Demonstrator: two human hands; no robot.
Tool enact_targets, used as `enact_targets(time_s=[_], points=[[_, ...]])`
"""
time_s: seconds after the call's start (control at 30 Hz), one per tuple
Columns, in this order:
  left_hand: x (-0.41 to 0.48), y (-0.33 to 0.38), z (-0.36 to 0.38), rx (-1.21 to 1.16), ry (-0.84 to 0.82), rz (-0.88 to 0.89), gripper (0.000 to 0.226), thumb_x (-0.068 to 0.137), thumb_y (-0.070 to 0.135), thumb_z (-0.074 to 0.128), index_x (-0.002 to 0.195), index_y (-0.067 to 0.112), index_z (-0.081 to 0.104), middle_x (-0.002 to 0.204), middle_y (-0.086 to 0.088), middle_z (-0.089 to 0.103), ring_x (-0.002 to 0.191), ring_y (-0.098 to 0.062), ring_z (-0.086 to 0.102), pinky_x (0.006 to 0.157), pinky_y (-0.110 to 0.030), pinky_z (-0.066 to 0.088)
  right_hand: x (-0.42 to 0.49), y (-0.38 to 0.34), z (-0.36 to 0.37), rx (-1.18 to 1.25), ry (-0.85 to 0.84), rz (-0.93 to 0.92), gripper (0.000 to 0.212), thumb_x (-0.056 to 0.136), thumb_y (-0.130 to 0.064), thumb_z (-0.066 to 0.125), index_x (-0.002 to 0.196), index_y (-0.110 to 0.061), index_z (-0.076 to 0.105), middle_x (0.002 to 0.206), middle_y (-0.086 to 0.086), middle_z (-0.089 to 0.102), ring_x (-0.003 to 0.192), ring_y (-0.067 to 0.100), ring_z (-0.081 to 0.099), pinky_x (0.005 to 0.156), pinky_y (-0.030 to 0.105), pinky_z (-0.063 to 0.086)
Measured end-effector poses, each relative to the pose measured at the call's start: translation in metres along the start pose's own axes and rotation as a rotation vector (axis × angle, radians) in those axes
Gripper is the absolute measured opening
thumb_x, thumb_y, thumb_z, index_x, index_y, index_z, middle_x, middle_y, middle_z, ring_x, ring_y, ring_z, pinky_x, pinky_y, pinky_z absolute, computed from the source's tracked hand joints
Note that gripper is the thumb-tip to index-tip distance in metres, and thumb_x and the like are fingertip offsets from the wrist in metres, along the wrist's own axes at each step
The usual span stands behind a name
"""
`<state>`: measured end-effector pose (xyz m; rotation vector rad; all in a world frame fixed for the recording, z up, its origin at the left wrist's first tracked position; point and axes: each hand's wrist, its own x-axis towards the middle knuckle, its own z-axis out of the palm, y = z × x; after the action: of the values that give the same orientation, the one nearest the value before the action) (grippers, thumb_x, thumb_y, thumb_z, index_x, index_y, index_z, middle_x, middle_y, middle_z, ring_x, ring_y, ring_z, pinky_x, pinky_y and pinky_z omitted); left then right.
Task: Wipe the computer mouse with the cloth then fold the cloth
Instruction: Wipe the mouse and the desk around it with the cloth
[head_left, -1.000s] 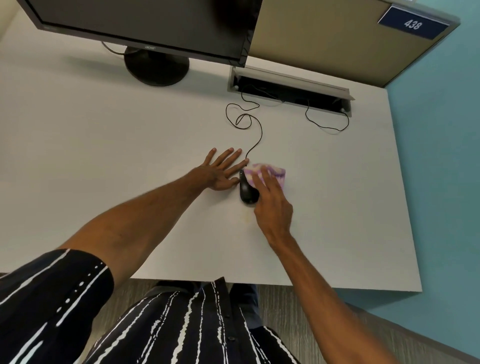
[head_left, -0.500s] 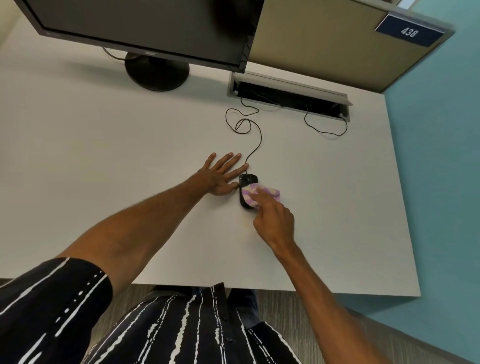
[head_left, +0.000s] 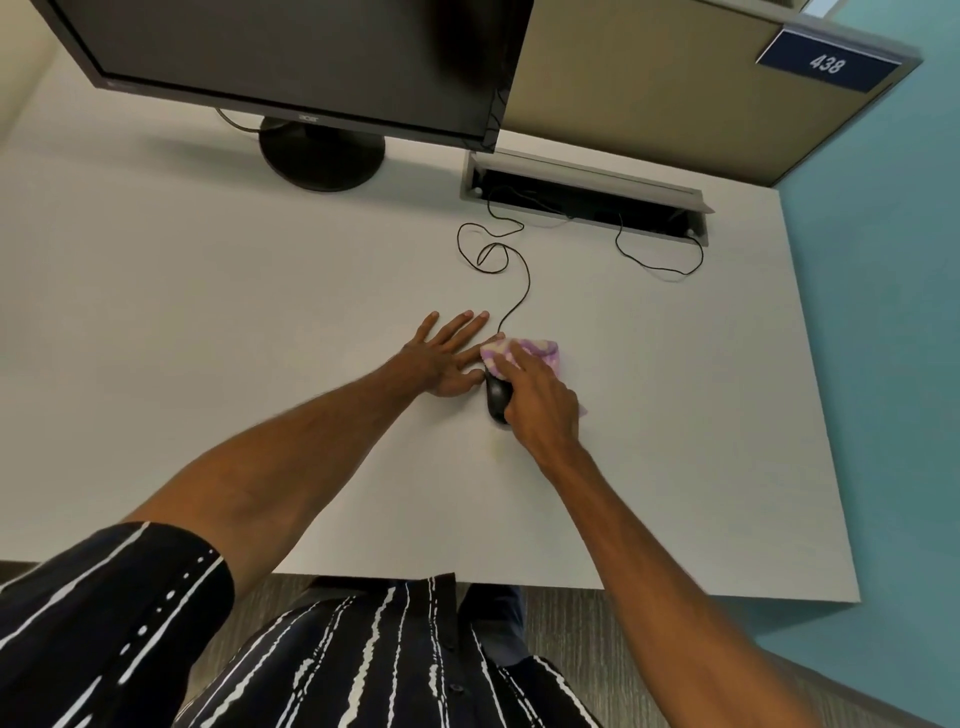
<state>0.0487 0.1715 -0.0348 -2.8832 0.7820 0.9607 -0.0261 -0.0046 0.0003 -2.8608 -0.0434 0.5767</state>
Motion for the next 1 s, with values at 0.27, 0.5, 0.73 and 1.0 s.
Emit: enact_targets(time_s=[0.27,0.5,0.73,1.0], points=[[-0.002,-0.004,0.002,-0.021,0.023,0.037,0.070,0.117,0.063,0.015,0.173,0.044,-0.021,0.181,0.004,-0.033,0.171,-0.020,-0.025,0.138,-0.058,-0.010,-0.052,0.029,0.031,-0.146,0.207,-0.294,0.079,0.089,-0.001,0.074,0.159,-0.023,0.045,0.169,0.002,0.037,0.157,0.028,0.035,0.103,0.054,0.054],[-0.004,-0.003,0.000,-0.023,0.028,0.033,0.069,0.118,0.060,0.017,0.174,0.045,-0.020,0.181,0.005,-0.032,0.171,-0.019,-0.024,0.138,-0.058,-0.010,-0.061,0.062,0.023,0.084,0.442,-0.287,0.066,0.094,-0.003,0.054,0.151,-0.037,0.054,0.161,-0.017,0.047,0.132,0.010,0.060,0.076,0.024,0.061],[-0.003,0.000,-0.001,0.000,-0.009,0.015,0.069,0.117,0.060,0.016,0.175,0.043,-0.018,0.180,0.005,-0.035,0.170,-0.018,-0.027,0.138,-0.058,-0.010,-0.014,0.025,-0.006,0.222,0.337,-0.107,0.053,0.104,-0.019,0.053,0.143,-0.055,0.053,0.157,-0.028,0.046,0.145,0.007,0.048,0.094,0.037,0.058],[-0.002,0.000,-0.001,0.026,-0.022,-0.001,0.069,0.117,0.061,0.014,0.176,0.041,-0.017,0.180,0.006,-0.036,0.170,-0.018,-0.027,0.138,-0.057,-0.011,0.008,0.012,-0.010,0.217,0.067,0.037,0.053,0.103,-0.023,0.058,0.154,-0.036,0.051,0.167,-0.010,0.038,0.151,0.024,0.042,0.122,0.045,0.035]])
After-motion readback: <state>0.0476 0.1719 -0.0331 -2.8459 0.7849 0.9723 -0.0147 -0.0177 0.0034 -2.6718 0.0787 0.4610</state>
